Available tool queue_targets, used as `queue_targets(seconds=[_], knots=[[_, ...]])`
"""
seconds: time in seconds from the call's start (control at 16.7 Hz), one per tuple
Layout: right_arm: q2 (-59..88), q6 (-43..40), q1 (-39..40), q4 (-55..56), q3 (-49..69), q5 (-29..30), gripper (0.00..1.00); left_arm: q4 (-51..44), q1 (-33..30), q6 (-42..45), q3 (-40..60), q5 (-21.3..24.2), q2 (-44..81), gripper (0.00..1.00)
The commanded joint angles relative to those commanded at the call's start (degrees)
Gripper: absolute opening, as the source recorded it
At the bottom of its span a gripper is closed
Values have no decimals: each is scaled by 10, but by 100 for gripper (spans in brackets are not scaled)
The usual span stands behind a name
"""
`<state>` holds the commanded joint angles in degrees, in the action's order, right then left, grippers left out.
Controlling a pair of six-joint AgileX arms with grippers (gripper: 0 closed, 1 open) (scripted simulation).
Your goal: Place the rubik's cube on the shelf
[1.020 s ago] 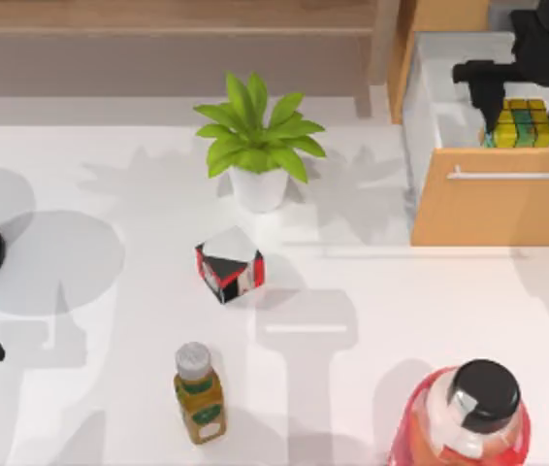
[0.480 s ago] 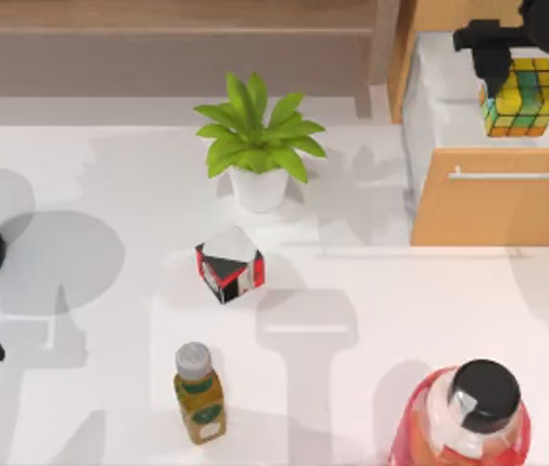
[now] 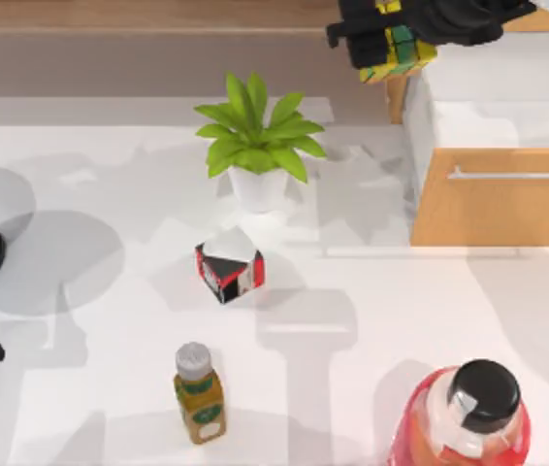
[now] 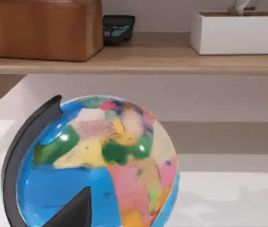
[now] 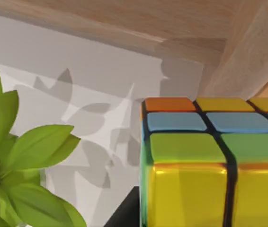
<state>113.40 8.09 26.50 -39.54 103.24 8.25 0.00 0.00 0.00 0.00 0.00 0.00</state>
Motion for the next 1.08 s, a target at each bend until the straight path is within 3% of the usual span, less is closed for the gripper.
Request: queue_targets(seconds=[0.72, 1.08], knots=[[75, -88, 144, 711, -198, 255, 0, 0, 0, 0, 0, 0, 0, 100], [148, -123, 169, 942, -239, 355, 0, 0, 0, 0, 0, 0, 0, 100]])
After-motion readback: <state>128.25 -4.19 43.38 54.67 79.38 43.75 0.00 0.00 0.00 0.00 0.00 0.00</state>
